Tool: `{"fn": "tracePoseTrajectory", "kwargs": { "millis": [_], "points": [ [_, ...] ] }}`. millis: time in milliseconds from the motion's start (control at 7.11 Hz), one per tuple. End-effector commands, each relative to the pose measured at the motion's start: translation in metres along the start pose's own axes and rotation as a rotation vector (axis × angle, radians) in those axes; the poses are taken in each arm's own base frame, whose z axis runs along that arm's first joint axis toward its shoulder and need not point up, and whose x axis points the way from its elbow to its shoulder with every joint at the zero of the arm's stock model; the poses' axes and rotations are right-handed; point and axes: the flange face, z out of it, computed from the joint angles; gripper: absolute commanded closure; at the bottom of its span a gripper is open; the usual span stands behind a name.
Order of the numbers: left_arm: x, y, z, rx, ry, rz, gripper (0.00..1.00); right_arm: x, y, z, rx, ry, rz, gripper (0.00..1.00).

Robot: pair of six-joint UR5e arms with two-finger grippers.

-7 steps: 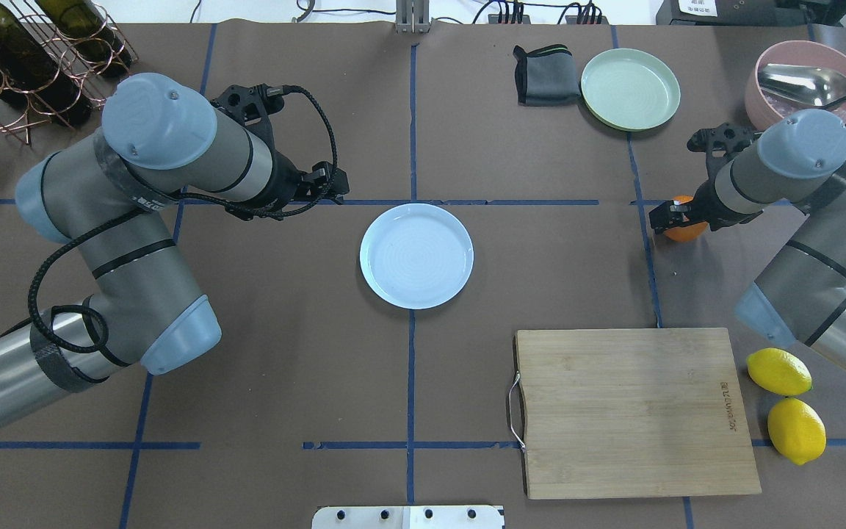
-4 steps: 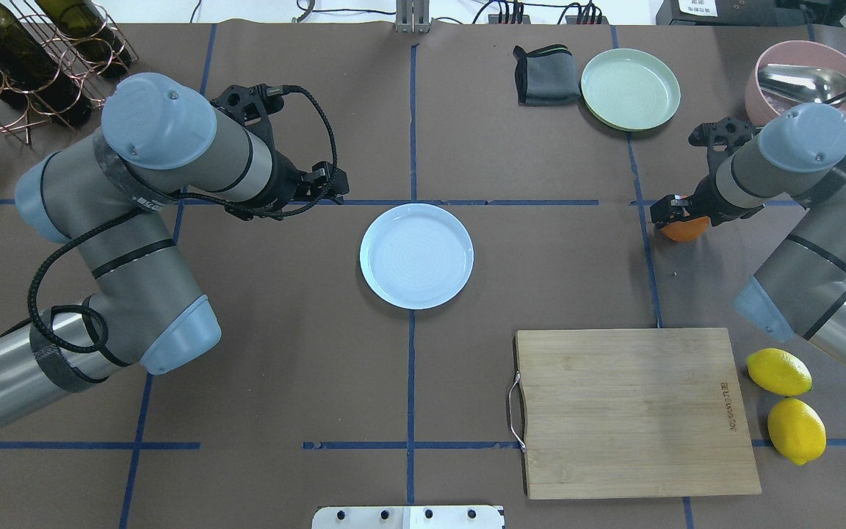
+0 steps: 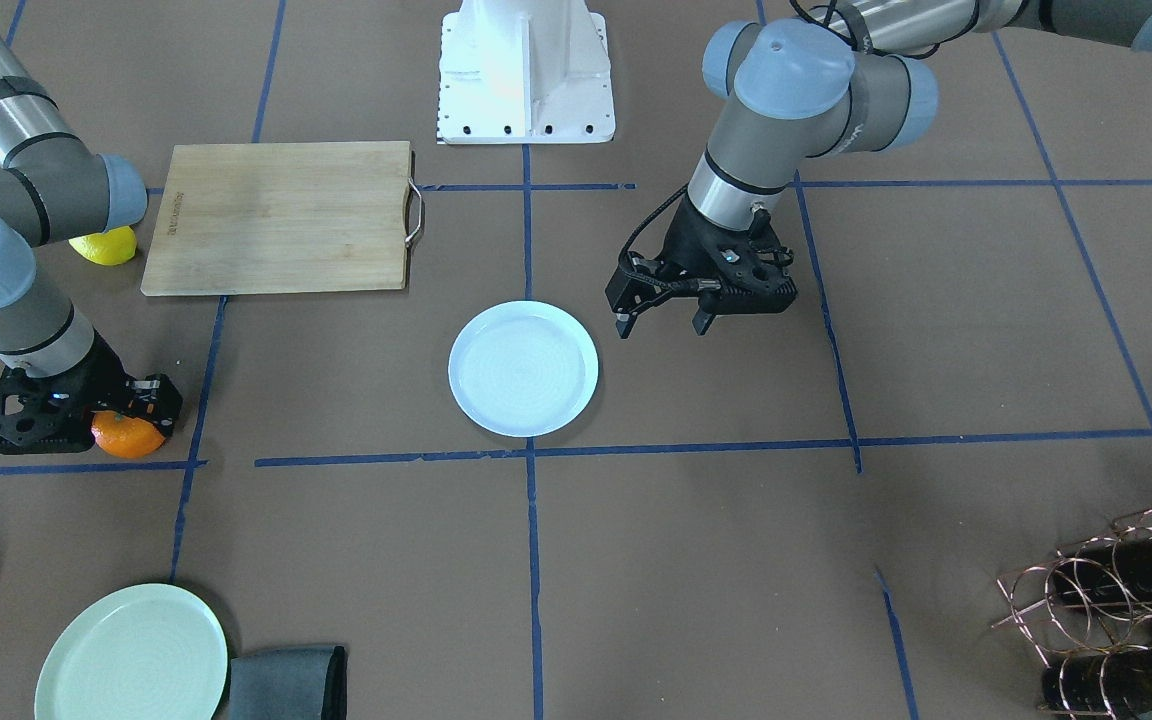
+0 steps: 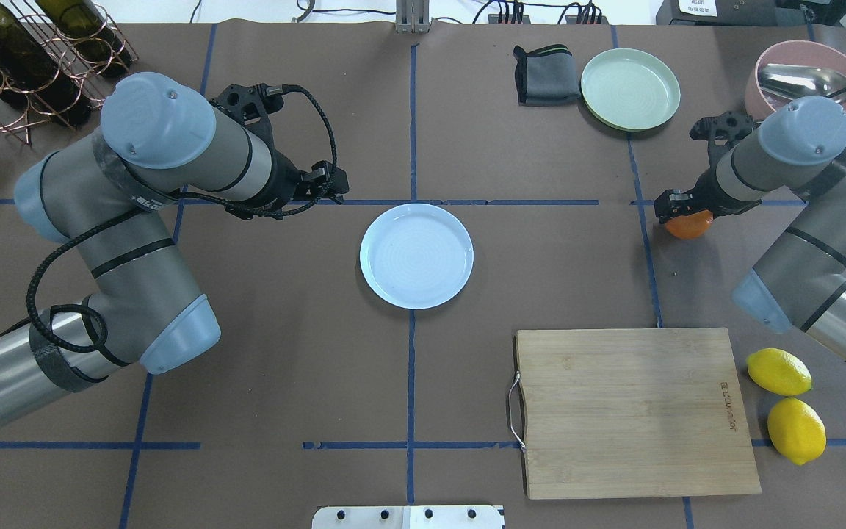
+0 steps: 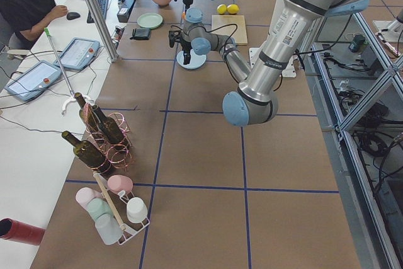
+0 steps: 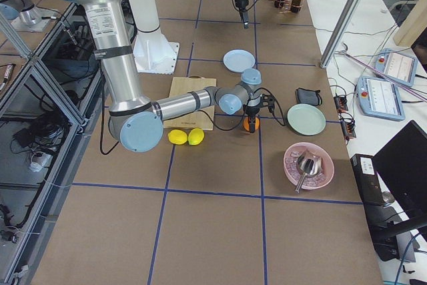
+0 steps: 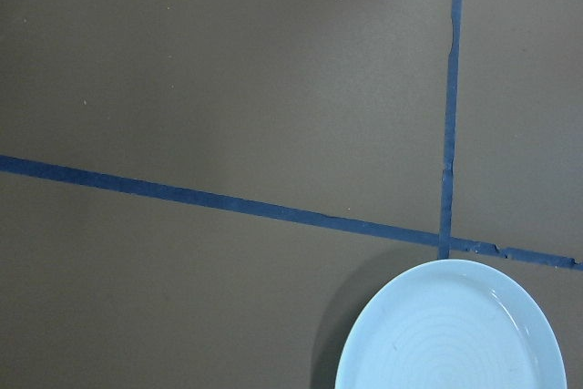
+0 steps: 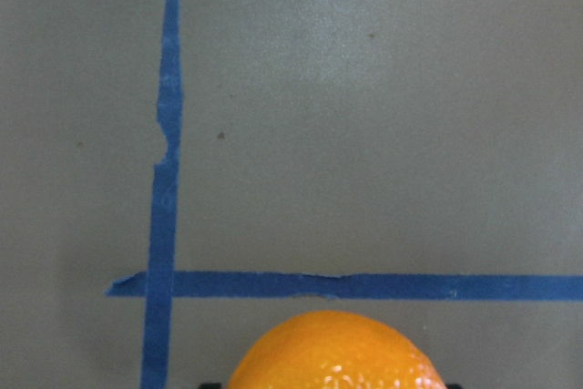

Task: Pick orange to plate
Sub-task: 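Reach the right gripper down and grasp the orange, then carry the orange with the right gripper over the light blue plate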

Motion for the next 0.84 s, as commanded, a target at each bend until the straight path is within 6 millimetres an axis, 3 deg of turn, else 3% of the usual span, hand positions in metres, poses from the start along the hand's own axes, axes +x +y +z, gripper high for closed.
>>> {"fn": "tracePoseTrajectory", "kwargs": {
  "millis": [0,141,281,422,562,703],
  "points": [
    [-0.002,-0.008,-0.005,0.011,0.002,-0.005,0.0,-0.008,-0.014,-0.047,0.029,-0.073,0.01,1.0],
    [-0.003,-0.012,-0.007,0.017,0.002,-0.007,0.0,-0.026,-0.024,-0.077,0.041,-0.142,0.008,1.0],
    [-0.003,-0.013,-0.008,0.016,0.002,-0.008,0.0,-0.065,-0.035,-0.109,0.058,-0.211,0.088,1.0],
    [-0.004,-0.016,-0.011,0.022,0.004,-0.01,0.0,-0.12,-0.049,-0.144,0.047,-0.259,0.18,1.0],
    [-0.008,-0.018,-0.012,0.025,0.0,-0.002,0.0,-0.182,-0.046,-0.154,0.005,-0.248,0.208,1.0],
    [-0.024,-0.016,-0.016,0.019,-0.007,0.013,0.0,-0.227,-0.034,-0.152,0.006,-0.24,0.181,1.0]
  ]
}}
